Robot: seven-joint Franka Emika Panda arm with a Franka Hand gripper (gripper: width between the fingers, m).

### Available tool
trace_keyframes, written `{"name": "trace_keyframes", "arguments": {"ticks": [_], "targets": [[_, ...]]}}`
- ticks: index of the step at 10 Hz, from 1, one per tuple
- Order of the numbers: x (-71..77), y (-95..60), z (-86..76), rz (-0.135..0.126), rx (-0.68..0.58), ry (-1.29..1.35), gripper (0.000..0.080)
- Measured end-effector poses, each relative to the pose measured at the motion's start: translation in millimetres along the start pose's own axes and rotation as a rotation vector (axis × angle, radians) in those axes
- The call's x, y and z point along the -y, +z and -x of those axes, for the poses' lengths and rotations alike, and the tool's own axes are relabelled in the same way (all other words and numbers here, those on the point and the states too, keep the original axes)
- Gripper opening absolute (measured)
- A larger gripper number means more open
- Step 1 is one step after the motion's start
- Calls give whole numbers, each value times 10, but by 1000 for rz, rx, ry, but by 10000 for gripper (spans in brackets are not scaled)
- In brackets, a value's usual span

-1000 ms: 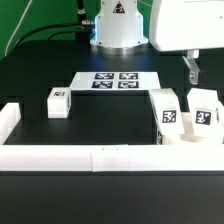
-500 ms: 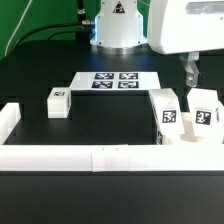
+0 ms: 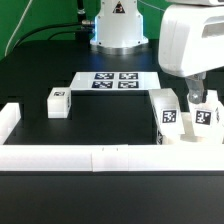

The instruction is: Assemble stool

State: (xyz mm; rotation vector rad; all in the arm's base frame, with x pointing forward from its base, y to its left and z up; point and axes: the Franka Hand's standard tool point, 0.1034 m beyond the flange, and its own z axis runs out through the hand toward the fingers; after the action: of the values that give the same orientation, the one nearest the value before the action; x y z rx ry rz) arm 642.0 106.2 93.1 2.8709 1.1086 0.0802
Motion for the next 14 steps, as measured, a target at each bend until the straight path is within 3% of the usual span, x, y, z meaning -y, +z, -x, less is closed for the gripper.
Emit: {"name": "trace_keyframes", "arguments": {"ticks": [1,4,7,8,9,10,11,14], "targets": [[-20,2,14,6,5,-59,649],[24,209,129,-30,100,-177,649],[9,307,186,-34,113,-134,649],[7,312,190,-33,114,-97,545],[8,314,193,-29,116,-23,385],[8,315,194,-24,117,62,385],[9,316,195,-20,118,135,334],[7,320,195,-12,120,350,334]]}}
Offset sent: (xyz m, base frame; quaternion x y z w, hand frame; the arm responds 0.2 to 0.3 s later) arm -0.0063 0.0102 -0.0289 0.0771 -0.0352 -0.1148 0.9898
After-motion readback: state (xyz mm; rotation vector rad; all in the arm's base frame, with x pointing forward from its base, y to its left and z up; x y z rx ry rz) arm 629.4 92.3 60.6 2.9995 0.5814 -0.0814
